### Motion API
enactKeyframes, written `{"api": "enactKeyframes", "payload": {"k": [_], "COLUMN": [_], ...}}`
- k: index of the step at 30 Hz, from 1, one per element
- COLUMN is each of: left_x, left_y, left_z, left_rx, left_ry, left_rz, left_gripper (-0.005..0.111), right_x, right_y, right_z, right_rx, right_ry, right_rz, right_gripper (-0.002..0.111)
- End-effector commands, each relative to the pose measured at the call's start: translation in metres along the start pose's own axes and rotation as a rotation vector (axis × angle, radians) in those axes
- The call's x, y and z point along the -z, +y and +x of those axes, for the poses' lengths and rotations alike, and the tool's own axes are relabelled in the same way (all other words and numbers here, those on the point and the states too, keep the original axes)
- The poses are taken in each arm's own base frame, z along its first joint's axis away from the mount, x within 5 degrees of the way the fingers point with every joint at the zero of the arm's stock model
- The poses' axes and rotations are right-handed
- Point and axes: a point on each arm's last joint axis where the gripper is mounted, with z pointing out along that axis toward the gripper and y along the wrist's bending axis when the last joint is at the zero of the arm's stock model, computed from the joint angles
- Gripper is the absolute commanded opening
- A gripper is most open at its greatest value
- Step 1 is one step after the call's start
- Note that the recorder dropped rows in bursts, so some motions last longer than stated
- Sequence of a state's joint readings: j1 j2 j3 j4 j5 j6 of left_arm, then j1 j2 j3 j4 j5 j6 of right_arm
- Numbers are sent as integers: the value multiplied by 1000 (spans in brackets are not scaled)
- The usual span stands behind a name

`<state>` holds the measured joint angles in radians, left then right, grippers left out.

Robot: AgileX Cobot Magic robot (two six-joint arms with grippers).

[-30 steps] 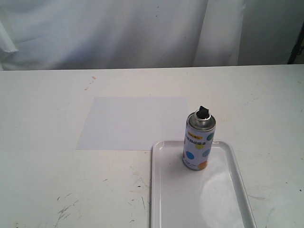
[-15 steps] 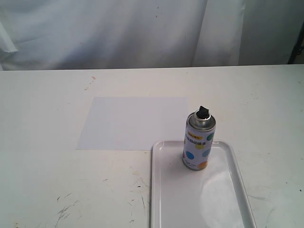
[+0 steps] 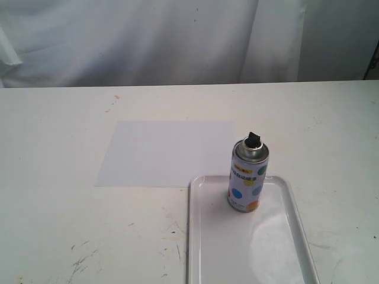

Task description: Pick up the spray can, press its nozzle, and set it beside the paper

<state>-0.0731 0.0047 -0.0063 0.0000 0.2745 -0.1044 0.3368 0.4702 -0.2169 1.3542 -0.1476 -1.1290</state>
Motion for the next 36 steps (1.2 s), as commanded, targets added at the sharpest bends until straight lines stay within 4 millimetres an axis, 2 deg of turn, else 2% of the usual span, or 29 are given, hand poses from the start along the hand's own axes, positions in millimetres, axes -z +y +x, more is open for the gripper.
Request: {"api": "enactKeyframes", "payload": {"k": [1,36], "left_x": [0,0], "left_y": [0,1], "left_z": [2,3], "left_rx": [-8,-52], "left_ry": [4,11], "left_rz": [-4,-6], "left_gripper": [0,0], "right_x": [0,0], "right_y": [0,0], "right_z": [0,0], "right_rx": [5,5], "right_ry": [-3,-3], "right_rz": [1,1], "right_gripper": [0,0]}}
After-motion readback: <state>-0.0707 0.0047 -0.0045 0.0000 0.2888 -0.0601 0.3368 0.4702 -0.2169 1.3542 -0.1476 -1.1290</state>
